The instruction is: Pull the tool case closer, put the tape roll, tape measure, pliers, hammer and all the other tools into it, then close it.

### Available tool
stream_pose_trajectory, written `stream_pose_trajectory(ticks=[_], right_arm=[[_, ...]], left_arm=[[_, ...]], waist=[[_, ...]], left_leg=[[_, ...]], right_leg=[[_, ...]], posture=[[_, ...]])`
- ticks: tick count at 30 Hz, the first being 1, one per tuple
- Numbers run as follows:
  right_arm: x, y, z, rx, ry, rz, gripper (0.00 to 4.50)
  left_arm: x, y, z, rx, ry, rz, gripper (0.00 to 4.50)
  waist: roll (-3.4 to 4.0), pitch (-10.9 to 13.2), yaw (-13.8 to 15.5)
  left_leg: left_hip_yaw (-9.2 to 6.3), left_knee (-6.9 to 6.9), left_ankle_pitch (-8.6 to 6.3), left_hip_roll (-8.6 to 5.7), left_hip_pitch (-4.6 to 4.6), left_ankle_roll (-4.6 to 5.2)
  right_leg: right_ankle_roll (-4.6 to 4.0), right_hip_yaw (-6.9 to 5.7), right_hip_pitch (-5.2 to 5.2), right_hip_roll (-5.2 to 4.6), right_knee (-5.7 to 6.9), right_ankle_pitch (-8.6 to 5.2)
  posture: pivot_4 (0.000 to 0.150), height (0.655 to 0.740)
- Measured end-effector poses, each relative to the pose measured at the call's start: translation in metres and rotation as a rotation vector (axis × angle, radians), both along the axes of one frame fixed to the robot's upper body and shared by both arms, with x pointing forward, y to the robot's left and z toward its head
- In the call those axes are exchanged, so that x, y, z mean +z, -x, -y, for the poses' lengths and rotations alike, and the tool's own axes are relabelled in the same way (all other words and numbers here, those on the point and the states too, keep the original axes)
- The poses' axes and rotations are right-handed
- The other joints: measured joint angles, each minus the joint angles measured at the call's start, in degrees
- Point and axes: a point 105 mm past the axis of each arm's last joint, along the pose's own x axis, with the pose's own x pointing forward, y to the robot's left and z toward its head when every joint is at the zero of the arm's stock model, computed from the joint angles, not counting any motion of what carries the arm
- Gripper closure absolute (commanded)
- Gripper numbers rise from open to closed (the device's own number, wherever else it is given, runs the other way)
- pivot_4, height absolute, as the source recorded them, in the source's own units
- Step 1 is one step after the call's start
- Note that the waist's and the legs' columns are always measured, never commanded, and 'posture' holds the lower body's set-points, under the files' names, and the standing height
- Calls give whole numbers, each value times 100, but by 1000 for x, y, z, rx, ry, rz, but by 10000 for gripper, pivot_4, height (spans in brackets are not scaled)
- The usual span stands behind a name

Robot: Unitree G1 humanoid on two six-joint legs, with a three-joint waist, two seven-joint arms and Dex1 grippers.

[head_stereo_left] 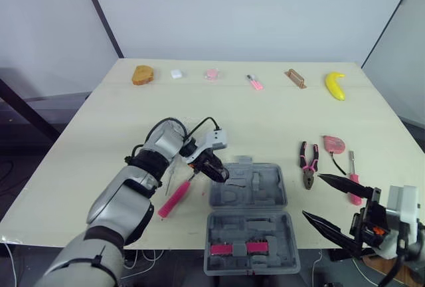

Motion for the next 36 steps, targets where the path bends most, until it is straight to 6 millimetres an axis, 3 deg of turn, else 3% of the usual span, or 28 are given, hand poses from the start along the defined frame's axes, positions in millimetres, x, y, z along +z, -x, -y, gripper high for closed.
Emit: stream_pose_trajectory(ticks=[4,6,11,13,16,31,34,36], right_arm=[[0,-1,0,-2,2,2,0],[0,-1,0,0,2,8,0],[-3,-4,0,1,-2,0,0],[-4,-6,0,0,-3,-1,0],[-4,-8,0,4,-5,3,0],[-8,-13,5,15,-6,-10,0],[-8,-14,5,18,-5,-10,0],[-8,-14,5,19,-5,-9,0]], left_arm=[[15,-2,-10,13,45,43,21679],[22,2,-10,-12,152,105,21679],[8,11,-14,-28,261,187,21679],[2,11,-16,-7,282,228,26979],[-9,16,-13,14,321,249,39916],[-6,10,-3,21,345,346,39916],[-7,10,-3,27,346,338,33664],[-7,10,-2,31,345,340,24764]], waist=[[0,0,6],[2,-1,2],[2,-1,25],[2,-2,29],[2,-1,41],[2,-2,23],[2,-2,20],[2,-2,21]], left_leg=[[-3,-1,0,1,0,0],[-9,-1,0,3,3,0],[-14,2,0,1,3,0],[-12,2,0,0,5,0],[-11,2,0,-1,2,0],[-7,2,0,-1,3,0],[-6,2,0,-1,3,0],[-6,2,0,-1,3,0]], right_leg=[[0,-1,0,0,0,0],[0,5,0,-4,1,0],[1,6,1,-7,3,1],[1,5,2,-8,2,1],[1,2,2,-8,1,1],[1,1,3,-6,2,2],[1,1,3,-6,2,2],[1,1,2,-6,2,2]], posture=[[1500,7400],[1500,7400],[1500,7400],[1500,7400],[1500,7400],[1500,7400],[1500,7400],[1500,7400]])
